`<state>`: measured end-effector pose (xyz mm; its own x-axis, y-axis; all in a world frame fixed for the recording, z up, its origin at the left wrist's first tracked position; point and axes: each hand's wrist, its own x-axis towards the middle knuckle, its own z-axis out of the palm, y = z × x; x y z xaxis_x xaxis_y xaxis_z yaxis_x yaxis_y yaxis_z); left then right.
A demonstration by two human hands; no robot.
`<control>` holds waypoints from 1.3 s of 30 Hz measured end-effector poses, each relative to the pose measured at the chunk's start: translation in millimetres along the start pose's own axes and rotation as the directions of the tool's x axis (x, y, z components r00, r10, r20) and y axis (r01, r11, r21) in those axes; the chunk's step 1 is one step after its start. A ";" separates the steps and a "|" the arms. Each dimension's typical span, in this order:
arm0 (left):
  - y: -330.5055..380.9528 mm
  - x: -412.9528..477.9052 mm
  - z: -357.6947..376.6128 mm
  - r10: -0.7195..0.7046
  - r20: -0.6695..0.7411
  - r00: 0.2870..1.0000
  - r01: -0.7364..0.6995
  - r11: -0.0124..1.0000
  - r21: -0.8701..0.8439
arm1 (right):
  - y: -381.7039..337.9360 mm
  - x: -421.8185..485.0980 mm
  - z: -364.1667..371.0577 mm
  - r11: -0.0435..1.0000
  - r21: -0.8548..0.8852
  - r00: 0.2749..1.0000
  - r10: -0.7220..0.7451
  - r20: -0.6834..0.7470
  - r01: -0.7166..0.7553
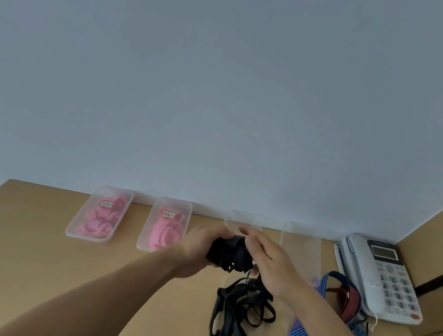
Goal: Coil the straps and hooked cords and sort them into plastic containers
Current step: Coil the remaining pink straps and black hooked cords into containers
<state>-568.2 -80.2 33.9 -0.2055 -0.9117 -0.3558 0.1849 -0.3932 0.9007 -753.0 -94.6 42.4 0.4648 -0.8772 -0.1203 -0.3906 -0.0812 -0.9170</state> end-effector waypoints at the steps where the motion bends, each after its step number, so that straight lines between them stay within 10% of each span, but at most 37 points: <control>1: 0.6 9.7 5.2 -0.015 -0.046 0.999 0.015 1.000 -0.018 | 6.4 7.9 -2.3 0.999 0.053 1.000 -0.006 0.002 0.006; 10: -6.0 80.6 37.3 0.045 -0.204 0.978 0.011 0.963 0.268 | 67.1 63.0 -44.7 0.993 0.115 0.993 -0.016 0.119 0.002; 15: -20.4 108.8 30.4 0.011 -0.456 0.890 0.105 0.968 0.228 | 81.2 79.2 -57.5 0.885 -0.427 0.982 -0.176 0.067 0.188; 23: -27.0 132.7 9.9 -0.061 -0.485 0.872 0.135 0.984 0.118 | 78.2 106.5 -63.3 0.593 -0.709 0.902 -0.407 0.145 0.382; 30: -23.4 138.5 -11.7 -0.072 -0.379 0.923 0.177 0.951 0.252 | 92.2 135.1 -60.4 0.582 -0.706 0.899 -0.394 0.190 0.405; 34: -33.1 137.8 -22.0 0.278 -0.185 0.943 0.037 0.462 0.886 | 102.6 149.3 -59.0 0.574 -0.720 0.916 -0.319 0.244 0.391; 39: -50.7 135.7 -31.5 0.320 0.077 0.944 -0.083 0.004 0.997 | 117.4 167.6 -63.9 0.558 -0.736 0.924 -0.218 0.315 0.383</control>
<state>-575.2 -187.8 -67.8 -0.2089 -0.9775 -0.0280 -0.9398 0.1928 0.2820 -771.7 -281.4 -61.1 0.7651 -0.6431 -0.0310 -0.6248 -0.7299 -0.2773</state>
